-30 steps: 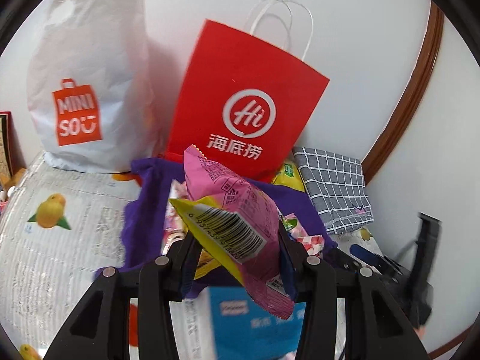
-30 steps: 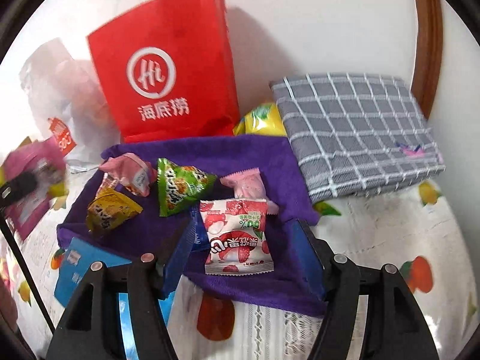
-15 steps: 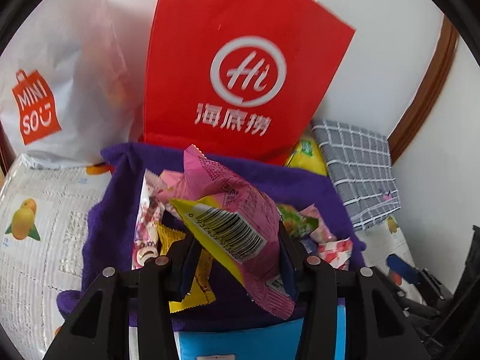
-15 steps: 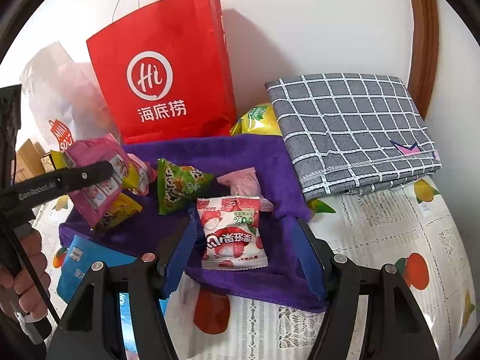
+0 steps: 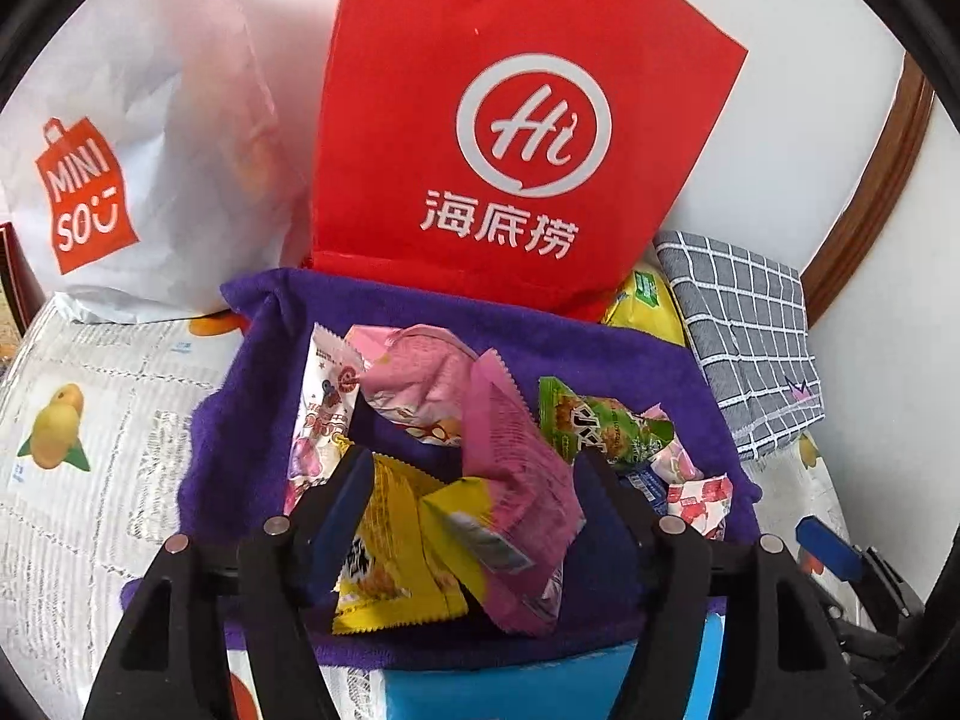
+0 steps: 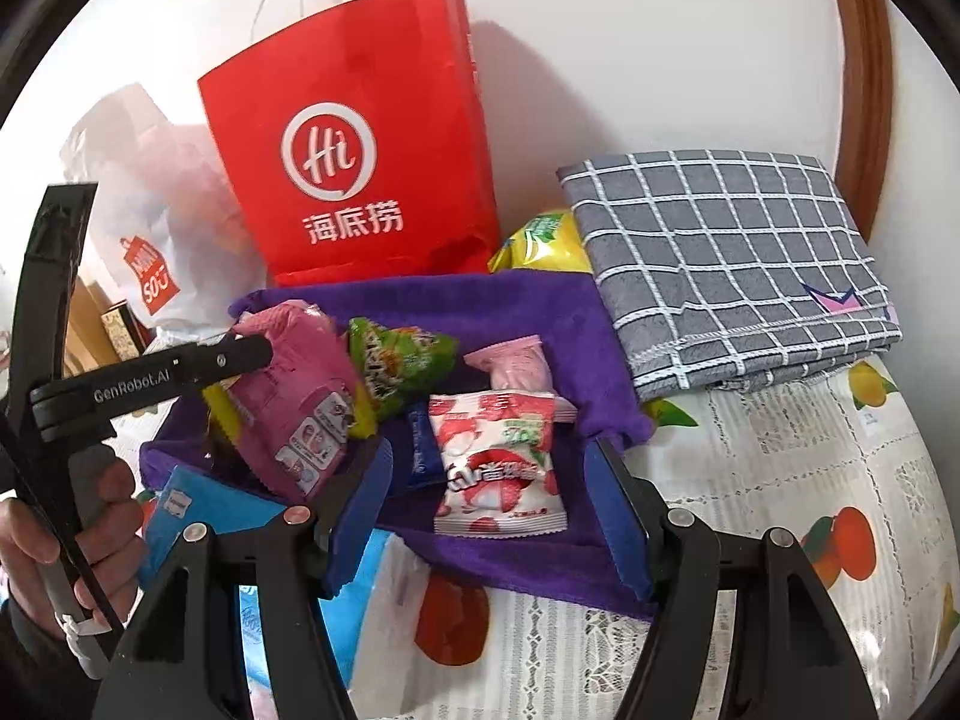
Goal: Organize snacks
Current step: 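Open the right gripper on the purple towel while the left releases the pink-and-yellow bag there, then grasp the red-gold packet with the right gripper while the left reaches the pink pastry packet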
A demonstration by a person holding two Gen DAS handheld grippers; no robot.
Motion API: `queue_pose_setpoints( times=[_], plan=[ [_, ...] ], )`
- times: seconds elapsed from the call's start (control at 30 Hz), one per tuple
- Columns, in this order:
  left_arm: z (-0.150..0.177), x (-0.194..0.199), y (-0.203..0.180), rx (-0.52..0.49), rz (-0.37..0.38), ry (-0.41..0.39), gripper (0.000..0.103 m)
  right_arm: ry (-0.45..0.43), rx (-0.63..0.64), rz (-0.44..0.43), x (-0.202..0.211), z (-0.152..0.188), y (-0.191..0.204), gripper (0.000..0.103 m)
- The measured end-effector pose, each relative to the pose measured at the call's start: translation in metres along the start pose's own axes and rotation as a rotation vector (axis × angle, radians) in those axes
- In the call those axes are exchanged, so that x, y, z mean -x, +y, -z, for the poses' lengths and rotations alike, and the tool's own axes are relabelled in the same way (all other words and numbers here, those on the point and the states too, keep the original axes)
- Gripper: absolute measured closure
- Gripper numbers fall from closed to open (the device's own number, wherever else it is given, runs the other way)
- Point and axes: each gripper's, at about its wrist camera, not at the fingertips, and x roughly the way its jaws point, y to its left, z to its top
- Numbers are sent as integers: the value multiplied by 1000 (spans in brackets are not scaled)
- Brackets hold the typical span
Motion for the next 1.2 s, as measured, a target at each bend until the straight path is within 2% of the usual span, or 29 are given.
queue_pose_setpoints(
  times=[0.27, 0.43, 0.7, 0.97, 1.2],
  plan=[
    [18, 32, 21, 25, 36, -10, 36, 0, 20, -17, -1, 4, 8, 40],
    [31, 53, 34, 5, 46, -21, 36, -4, 51, -11, -1, 6, 14, 51],
    [57, 70, 60, 0, 76, -7, 36, -42, 99, -32, 4, 11, 28, 57],
    [71, 82, 75, 14, 118, -5, 36, -3, 37, -63, 37, 43, 33, 57],
    [75, 83, 73, 20, 164, 13, 36, 80, 67, -58, 63, 91, 57, 54]
  ],
)
